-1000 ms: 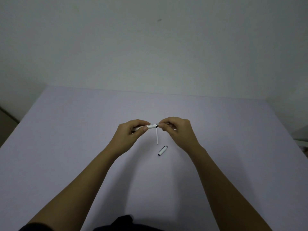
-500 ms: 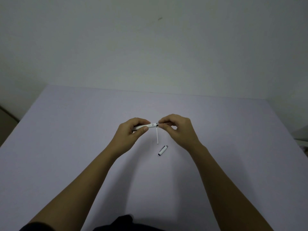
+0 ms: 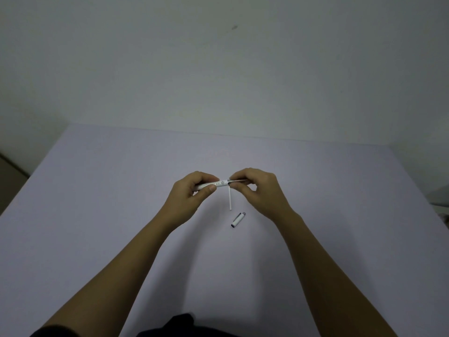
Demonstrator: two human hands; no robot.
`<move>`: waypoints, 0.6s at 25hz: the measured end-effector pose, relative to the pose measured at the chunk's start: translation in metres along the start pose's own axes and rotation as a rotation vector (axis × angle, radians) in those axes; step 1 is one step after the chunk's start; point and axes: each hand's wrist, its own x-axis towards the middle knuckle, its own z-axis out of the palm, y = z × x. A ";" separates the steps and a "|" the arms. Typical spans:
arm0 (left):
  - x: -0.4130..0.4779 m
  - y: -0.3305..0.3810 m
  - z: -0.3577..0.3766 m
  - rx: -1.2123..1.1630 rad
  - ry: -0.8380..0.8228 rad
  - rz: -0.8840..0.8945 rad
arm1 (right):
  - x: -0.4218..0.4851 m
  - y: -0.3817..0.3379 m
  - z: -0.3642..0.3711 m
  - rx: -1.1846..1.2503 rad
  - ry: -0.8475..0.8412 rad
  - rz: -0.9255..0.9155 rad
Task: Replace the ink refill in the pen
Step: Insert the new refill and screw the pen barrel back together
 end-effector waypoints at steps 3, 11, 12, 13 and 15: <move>0.001 0.001 0.000 -0.004 -0.008 0.000 | 0.001 0.000 -0.001 0.012 0.000 0.043; 0.000 -0.002 0.003 0.006 0.002 -0.016 | 0.000 0.001 -0.001 0.041 -0.033 0.100; 0.000 -0.002 0.003 0.010 0.005 -0.014 | -0.001 0.001 0.000 0.042 -0.042 0.086; 0.000 -0.002 0.002 0.011 0.005 -0.013 | -0.001 0.001 0.000 0.040 -0.050 0.072; 0.001 -0.002 0.002 0.011 0.002 -0.007 | -0.002 0.002 0.001 0.020 -0.046 0.075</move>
